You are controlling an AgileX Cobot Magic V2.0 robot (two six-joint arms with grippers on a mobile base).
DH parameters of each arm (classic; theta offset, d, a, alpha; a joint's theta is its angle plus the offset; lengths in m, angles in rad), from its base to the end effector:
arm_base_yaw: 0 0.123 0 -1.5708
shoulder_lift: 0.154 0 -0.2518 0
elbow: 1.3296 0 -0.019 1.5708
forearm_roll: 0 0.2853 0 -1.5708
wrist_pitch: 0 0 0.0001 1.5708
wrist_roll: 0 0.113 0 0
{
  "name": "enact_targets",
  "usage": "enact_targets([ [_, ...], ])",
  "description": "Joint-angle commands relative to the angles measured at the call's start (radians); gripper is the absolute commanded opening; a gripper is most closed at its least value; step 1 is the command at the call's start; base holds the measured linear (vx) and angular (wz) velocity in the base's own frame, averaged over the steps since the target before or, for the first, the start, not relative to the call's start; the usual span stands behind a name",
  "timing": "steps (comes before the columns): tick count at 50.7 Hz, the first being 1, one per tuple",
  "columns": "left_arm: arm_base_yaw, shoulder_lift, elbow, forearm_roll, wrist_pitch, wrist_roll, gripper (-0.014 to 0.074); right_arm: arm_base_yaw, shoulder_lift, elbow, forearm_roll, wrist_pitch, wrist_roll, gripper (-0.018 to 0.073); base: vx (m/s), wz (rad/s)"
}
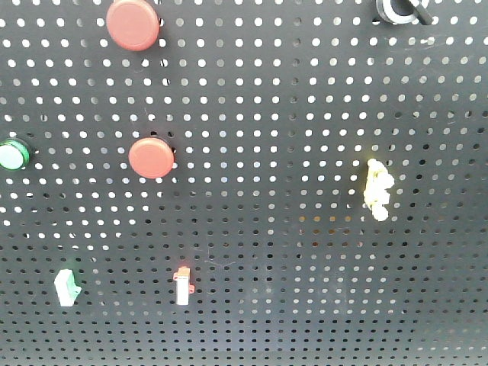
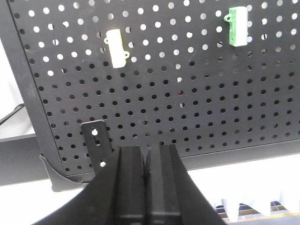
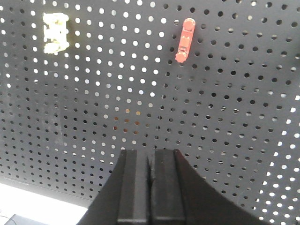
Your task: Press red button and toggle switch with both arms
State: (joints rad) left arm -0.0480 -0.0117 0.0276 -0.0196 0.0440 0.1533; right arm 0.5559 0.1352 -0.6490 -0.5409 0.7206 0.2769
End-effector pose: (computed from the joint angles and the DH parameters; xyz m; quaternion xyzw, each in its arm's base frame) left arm 0.1468 -0.0072 0.2010 0.0636 0.6945 0.0304 0.7160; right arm 0.0962 0.0145 0.3670 -0.1331 0.7093 0.0162 0.6920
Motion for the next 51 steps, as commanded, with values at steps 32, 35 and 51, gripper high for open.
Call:
enact_targets([
  [32,0.004,-0.016,0.035,-0.002,-0.078,-0.008,0.0001,-0.004,0.017,-0.021,-0.024,-0.074,-0.008,-0.0003,0.0,0.0],
  [35,0.004,-0.016,0.035,-0.002,-0.078,-0.008,0.0001,0.0,0.017,-0.016,0.015,-0.073,-0.016,-0.0003,0.0,0.0],
  [51,0.004,-0.016,0.035,-0.002,-0.078,-0.008,0.0001,-0.171,0.017,0.351,0.47,-0.487,-0.395,-0.0003,0.0,0.0],
])
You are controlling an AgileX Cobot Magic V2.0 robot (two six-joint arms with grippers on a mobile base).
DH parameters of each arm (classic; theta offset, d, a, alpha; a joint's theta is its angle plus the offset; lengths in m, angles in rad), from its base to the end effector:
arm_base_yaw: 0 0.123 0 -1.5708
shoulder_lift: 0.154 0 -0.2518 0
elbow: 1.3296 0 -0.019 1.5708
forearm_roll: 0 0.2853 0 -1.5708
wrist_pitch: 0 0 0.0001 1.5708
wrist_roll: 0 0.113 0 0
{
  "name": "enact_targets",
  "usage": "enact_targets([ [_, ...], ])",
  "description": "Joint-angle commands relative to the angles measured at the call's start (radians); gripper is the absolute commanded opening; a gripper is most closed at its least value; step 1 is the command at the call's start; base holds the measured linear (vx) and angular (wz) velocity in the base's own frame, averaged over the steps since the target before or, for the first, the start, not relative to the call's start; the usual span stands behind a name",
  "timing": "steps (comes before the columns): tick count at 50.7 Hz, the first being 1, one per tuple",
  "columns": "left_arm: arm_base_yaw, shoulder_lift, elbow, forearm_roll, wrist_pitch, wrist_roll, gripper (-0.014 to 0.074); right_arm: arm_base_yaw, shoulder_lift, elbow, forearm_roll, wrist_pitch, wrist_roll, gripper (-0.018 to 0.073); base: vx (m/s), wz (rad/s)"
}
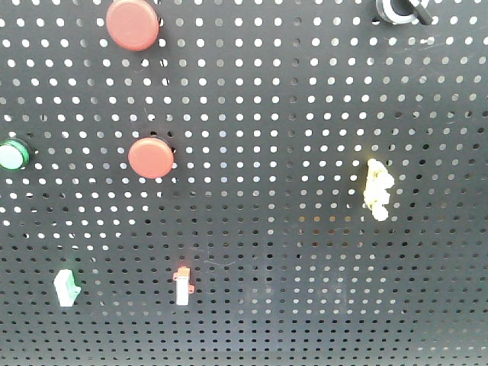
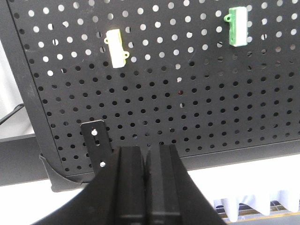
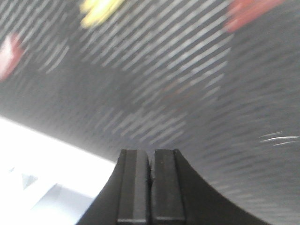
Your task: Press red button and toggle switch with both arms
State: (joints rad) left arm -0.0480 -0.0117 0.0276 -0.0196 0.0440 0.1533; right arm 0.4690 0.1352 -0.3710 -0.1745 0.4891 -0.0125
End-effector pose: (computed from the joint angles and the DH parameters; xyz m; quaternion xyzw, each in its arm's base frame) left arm 0.1468 -0.0072 0.2010 0.0636 0.6945 0.0304 0.7160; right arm 0.1240 0.0525 0.2854 -0.2126 0.7308 0.0668 0.6452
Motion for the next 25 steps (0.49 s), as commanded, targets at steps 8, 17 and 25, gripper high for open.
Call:
enact_targets([
  [8,0.004,-0.016,0.035,-0.002,-0.078,-0.008,0.0001,-0.289,0.017,0.256,0.249,-0.473,-0.103,-0.0003,0.0,0.0],
  [17,0.004,-0.016,0.035,-0.002,-0.078,-0.008,0.0001,-0.413,-0.028,0.412,0.245,-0.507,-0.029,-0.0003,0.0,0.0],
  [25,0.004,-0.016,0.035,-0.002,-0.078,-0.008,0.0001,-0.414,-0.151,0.412,0.204,-0.459,-0.028,-0.0003,0.0,0.0],
])
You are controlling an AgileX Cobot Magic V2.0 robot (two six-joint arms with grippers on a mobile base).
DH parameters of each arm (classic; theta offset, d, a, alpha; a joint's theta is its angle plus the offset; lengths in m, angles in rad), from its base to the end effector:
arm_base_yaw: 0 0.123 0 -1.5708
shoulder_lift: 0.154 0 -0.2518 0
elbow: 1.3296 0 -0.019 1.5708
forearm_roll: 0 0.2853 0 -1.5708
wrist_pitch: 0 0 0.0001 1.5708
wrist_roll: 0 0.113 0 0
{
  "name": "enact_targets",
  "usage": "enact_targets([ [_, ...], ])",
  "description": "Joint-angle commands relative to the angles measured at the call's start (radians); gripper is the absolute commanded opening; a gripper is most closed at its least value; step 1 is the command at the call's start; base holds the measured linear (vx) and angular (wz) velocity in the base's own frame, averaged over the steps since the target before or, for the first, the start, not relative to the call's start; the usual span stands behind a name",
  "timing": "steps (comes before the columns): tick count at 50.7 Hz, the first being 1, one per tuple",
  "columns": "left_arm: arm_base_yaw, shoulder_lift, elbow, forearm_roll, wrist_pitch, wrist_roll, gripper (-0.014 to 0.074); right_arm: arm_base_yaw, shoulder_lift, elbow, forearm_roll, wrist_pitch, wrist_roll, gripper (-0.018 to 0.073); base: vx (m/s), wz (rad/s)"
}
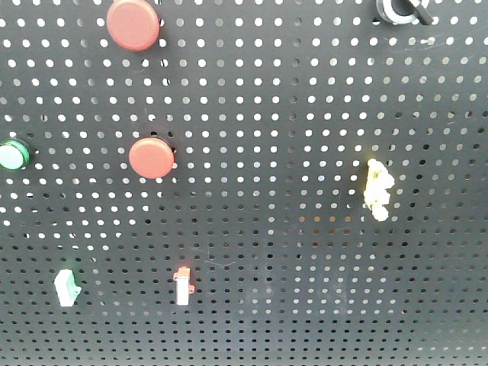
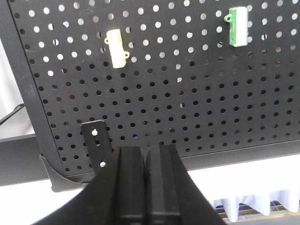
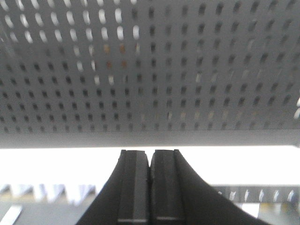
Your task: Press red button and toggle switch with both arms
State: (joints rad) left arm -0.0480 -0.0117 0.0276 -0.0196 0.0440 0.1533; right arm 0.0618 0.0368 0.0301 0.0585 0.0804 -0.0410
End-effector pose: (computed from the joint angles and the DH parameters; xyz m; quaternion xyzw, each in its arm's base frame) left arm 0.1468 -0.0072 0.2010 0.0636 0.6945 0.0304 0.7160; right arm 0.1501 0.0098 0.1887 -0.0178 0.7278 0.0288 0.6850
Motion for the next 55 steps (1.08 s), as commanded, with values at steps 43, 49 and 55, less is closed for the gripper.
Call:
enact_targets([
  [43,0.004,-0.015,0.035,-0.002,-0.078,-0.008,0.0001,-0.024,-0.064,0.011,-0.053,0.013,0.0,-0.0003,0.0,0.0],
  [49,0.004,-0.015,0.035,-0.002,-0.078,-0.008,0.0001,-0.024,-0.064,0.011,-0.053,0.013,0.0,-0.0003,0.0,0.0],
  [55,0.004,-0.015,0.035,-0.002,-0.078,-0.008,0.0001,-0.024,-0.064,0.011,-0.053,0.013,0.0,-0.0003,0.0,0.0],
])
